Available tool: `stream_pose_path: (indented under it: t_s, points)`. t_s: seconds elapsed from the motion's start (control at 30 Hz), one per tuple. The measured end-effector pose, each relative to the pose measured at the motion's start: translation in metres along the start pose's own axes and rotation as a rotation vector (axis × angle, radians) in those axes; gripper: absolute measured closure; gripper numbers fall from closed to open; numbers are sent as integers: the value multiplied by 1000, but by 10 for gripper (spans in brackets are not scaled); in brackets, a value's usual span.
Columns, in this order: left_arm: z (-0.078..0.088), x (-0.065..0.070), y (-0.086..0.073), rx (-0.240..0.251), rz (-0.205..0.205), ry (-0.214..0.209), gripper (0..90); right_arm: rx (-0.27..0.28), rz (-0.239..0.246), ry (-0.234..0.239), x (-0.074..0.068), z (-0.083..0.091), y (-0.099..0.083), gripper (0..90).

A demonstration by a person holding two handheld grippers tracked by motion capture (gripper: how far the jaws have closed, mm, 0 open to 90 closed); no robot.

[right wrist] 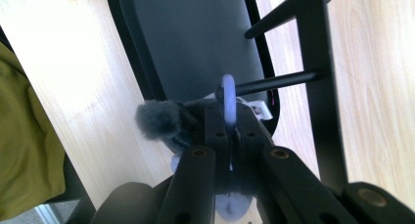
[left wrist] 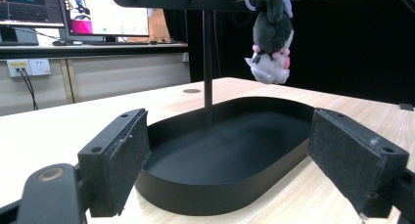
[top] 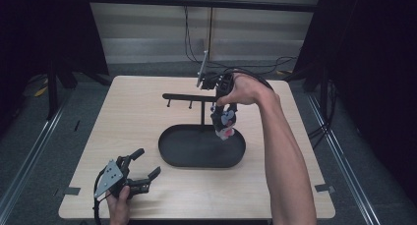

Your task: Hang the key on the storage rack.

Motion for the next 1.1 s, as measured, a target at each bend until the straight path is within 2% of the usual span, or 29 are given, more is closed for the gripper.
stream_pose_path:
  t_s: [0.3,0.37,0.57,0.7,0.8,1.1]
  points:
    - [0,0,0,0,0,0,153,-4,-11,-9,7,-5,4,873]
    - [0,0,0,0,0,0,154,3,-13,-24,8,-5,5,874]
    - [0,0,0,3,5,1,153,15,-22,-19,14,-6,5,872]
    - [0,0,0,3,5,1,153,10,-29,-26,15,-7,6,868]
    - [0,0,0,1,3,0,153,-15,-27,-29,14,-11,5,859]
    - [0,0,0,0,1,-1,153,12,-25,-8,14,-11,4,843]
Point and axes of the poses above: each handheld gripper's, and its own axes: z roughly backward along the jaws, y roughly out of its top, x roughly to its right, the point moved 2 cm from there along -z, roughly forward along the jaws, and after that the axes turned 3 degrees about -y, right-handed, at the moved point
